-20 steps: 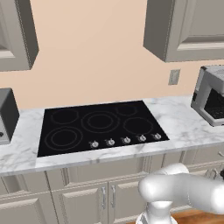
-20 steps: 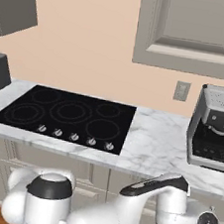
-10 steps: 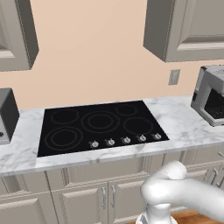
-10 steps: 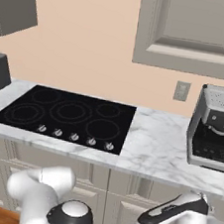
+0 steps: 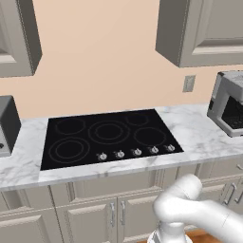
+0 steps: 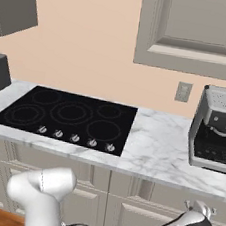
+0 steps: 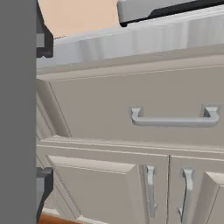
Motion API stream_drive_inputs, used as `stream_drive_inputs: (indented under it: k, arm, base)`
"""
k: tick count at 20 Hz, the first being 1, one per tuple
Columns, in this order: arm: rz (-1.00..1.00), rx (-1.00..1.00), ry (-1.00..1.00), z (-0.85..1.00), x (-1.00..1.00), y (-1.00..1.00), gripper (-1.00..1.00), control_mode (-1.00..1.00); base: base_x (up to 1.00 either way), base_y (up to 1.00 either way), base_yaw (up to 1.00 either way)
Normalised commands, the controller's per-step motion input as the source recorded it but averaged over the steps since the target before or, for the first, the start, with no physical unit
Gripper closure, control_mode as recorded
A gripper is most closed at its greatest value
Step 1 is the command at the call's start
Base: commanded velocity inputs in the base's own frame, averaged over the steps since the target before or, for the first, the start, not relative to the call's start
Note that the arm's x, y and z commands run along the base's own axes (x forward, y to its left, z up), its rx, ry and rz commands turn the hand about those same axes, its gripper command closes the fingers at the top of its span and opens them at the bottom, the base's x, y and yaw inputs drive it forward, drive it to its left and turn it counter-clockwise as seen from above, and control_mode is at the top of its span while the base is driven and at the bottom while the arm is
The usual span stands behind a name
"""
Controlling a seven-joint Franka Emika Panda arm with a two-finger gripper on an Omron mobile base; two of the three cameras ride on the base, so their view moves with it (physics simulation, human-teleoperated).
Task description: Take the tongs from the drawer on the right and place them on the dining counter next to the tray containing the hot dog.
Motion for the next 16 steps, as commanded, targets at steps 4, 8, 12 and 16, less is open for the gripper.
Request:
stream_drive_inputs:
  k: [4,8,12,16]
  arm:
    - [-0.12,0.10,-0.04,-0.24,0.32,0.00,-1.00,-1.00]
    - [-0.11,0.07,-0.08,-0.24,0.37,0.00,-1.00,-1.00]
    - [-0.08,0.03,-0.09,-0.34,0.42,0.00,-1.00,-1.00]
    - [-0.07,0.00,-0.10,-0.38,0.47,0.00,-1.00,-1.00]
  base:
    - [0.00,0.00,0.00]
    - [0.00,0.00,0.00]
    - [0.00,0.00,0.00]
    - [0.00,0.00,0.00]
